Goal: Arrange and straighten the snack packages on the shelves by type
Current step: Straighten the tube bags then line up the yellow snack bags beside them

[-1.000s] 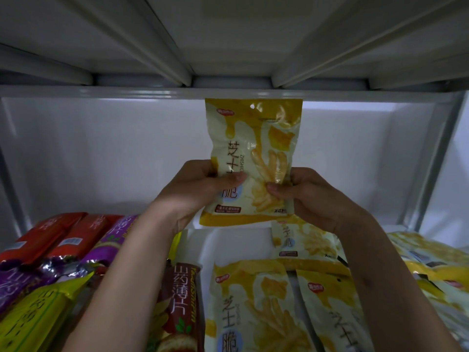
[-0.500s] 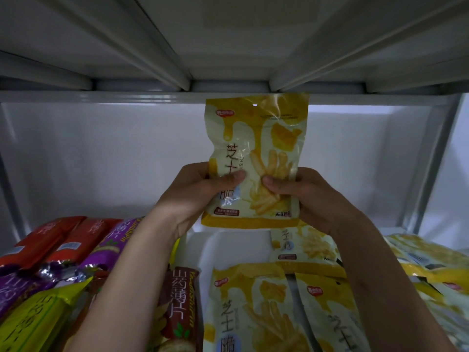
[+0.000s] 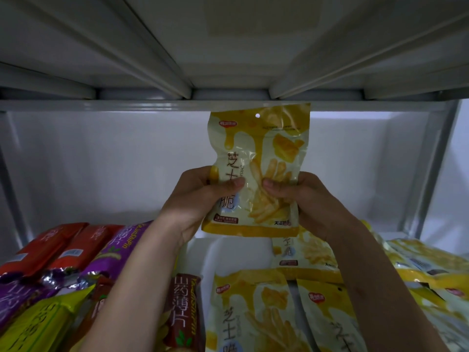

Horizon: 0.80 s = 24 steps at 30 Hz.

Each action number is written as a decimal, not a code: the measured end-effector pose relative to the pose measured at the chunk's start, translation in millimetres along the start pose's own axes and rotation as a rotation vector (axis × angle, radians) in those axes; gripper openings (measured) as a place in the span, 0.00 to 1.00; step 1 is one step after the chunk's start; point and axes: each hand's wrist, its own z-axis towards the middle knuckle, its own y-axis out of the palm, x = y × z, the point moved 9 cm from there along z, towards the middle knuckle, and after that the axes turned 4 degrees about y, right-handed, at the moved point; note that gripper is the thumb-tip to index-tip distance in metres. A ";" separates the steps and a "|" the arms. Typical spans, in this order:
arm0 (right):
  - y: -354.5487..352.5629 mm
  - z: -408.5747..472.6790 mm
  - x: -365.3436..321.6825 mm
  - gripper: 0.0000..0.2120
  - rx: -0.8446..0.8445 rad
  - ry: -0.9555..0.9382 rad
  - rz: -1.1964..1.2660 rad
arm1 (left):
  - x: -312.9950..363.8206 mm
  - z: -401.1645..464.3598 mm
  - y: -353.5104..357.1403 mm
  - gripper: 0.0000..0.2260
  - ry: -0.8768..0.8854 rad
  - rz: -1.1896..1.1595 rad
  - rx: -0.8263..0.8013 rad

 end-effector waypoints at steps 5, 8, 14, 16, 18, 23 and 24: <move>-1.9 0.2 -1.5 0.21 0.008 0.001 0.042 | 3.9 -2.4 3.3 0.19 0.017 0.017 -0.050; -3.9 0.1 -6.6 0.21 0.047 -0.050 0.055 | 5.9 -3.8 5.6 0.19 0.013 0.025 -0.077; -4.2 -1.9 -11.2 0.19 0.066 -0.079 0.005 | 13.6 -3.1 7.2 0.15 0.044 -0.087 -0.048; -0.5 -2.5 -10.4 0.21 0.043 -0.063 0.007 | 13.5 -3.3 3.9 0.15 0.051 -0.072 -0.022; 3.5 -2.9 -10.8 0.23 0.011 -0.056 0.023 | 13.3 -3.9 0.8 0.16 0.051 -0.081 -0.005; 2.3 -2.0 -15.8 0.20 0.020 -0.119 0.118 | 15.6 -5.4 0.9 0.19 0.062 -0.062 0.013; 0.9 -1.6 -15.8 0.20 0.038 -0.127 0.125 | 15.9 -5.5 2.6 0.20 0.060 -0.061 0.009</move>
